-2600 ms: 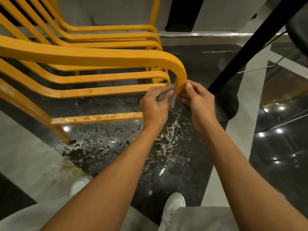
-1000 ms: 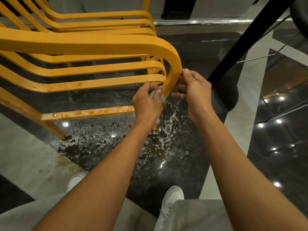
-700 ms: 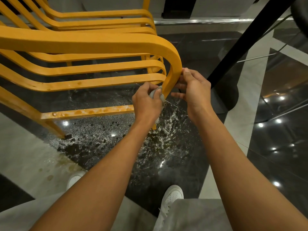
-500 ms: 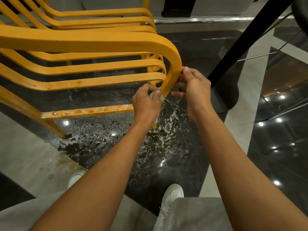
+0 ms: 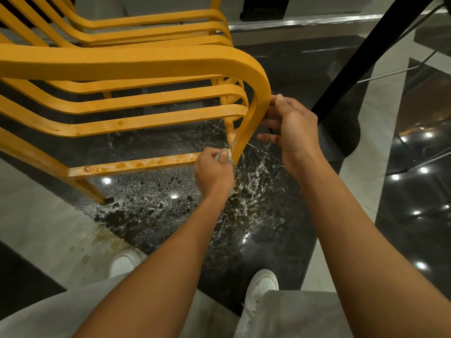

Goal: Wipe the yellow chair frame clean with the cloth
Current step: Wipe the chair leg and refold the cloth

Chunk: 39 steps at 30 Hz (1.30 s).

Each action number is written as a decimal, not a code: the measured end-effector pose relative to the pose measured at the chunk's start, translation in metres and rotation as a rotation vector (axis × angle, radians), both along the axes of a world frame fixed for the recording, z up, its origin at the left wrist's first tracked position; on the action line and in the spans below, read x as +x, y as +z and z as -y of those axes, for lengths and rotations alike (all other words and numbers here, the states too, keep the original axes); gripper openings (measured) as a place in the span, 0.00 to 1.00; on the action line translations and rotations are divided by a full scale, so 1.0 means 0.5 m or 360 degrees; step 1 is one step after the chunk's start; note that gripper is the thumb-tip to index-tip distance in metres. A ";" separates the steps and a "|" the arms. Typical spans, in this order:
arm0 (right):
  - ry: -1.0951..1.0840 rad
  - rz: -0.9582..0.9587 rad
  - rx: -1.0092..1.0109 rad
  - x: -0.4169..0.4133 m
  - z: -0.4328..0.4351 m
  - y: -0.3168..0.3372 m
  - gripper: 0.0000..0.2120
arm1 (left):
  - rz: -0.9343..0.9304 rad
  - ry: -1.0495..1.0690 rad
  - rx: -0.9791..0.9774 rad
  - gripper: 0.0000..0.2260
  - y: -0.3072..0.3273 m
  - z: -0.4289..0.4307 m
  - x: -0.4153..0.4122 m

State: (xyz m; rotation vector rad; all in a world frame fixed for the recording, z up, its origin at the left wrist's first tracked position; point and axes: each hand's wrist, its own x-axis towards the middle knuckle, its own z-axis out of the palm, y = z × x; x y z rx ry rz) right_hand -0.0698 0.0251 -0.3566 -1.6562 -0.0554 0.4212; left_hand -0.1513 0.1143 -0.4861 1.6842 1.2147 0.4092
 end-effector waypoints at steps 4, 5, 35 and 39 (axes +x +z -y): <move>-0.0006 -0.0005 0.0000 0.002 -0.003 -0.001 0.13 | -0.0171 -0.0015 0.0164 0.03 0.001 -0.014 0.036; -0.0011 -0.0004 -0.0004 0.003 -0.003 -0.002 0.13 | -0.0215 -0.0033 0.0198 0.03 0.000 -0.015 0.043; -0.0034 -0.0045 -0.0011 -0.004 -0.011 0.010 0.13 | 0.0286 0.0143 -0.0208 0.03 -0.022 -0.003 0.037; -0.0022 -0.0053 0.0015 -0.006 -0.012 0.015 0.14 | 0.0233 0.0137 -0.0196 0.02 -0.003 -0.015 0.047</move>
